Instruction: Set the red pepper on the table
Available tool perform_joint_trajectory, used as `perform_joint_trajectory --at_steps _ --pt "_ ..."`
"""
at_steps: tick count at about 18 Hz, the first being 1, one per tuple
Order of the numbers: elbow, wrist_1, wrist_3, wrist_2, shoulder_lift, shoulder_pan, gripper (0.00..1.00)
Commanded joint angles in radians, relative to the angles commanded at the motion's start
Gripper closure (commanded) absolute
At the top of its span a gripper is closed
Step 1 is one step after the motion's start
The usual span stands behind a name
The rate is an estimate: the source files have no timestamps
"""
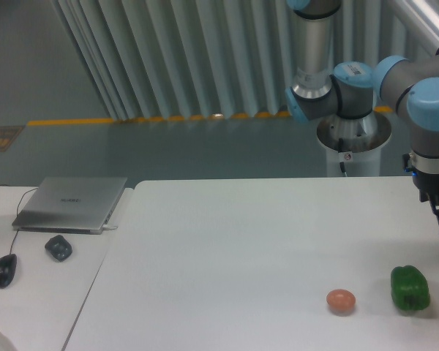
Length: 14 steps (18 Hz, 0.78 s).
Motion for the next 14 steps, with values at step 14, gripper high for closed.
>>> perform_joint_trajectory --at_steps 14 --pt "-0.063 0.152 -0.156 -0.020 0.002 0.018 0.00"
